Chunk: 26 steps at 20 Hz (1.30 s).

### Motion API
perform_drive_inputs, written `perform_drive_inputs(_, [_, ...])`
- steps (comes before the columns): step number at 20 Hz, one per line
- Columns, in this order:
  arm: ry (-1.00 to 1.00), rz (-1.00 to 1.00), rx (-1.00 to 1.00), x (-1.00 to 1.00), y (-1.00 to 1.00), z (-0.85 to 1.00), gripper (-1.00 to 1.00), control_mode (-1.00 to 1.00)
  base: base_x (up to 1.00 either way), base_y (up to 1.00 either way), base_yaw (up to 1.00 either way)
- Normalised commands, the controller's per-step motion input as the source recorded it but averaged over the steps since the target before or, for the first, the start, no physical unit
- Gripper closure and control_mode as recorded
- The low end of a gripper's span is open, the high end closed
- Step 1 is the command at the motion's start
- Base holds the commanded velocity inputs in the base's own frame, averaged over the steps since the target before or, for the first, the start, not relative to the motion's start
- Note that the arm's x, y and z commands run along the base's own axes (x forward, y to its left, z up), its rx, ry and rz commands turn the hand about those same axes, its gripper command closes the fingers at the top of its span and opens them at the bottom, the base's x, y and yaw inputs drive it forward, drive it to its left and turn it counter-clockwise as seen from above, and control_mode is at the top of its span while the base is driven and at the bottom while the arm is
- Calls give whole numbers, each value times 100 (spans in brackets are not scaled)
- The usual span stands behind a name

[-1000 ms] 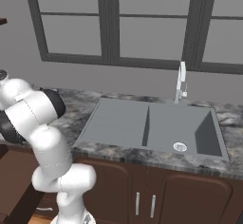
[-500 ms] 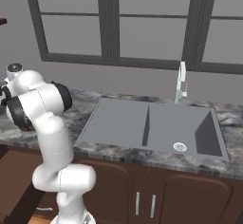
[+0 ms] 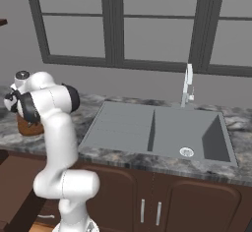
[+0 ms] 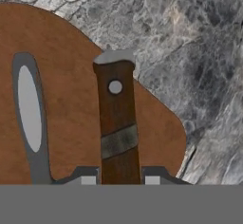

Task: Open the drawer on the left and place the cutting tools on the cutting board.

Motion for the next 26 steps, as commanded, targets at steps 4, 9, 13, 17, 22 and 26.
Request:
perform_drive_inputs(4, [0,0,-1,29,51,-29,100,-100,0,0,0])
perform_drive_inputs(9, [0,0,-1,17,27,-14,-100,-100,0,0,0])
perform_drive_inputs(13, [1,0,0,1,0,4,-100,-100,0,0,0])
perform_drive_inputs(17, [0,0,0,0,-31,33,-100,-100,0,0,0])
perform_drive_inputs(22, [0,-5,-1,-19,-91,74,-100,-100,0,0,0])
perform_drive_inputs(26, [-2,-10,-4,-77,-100,52,-100,-100,0,0,0])
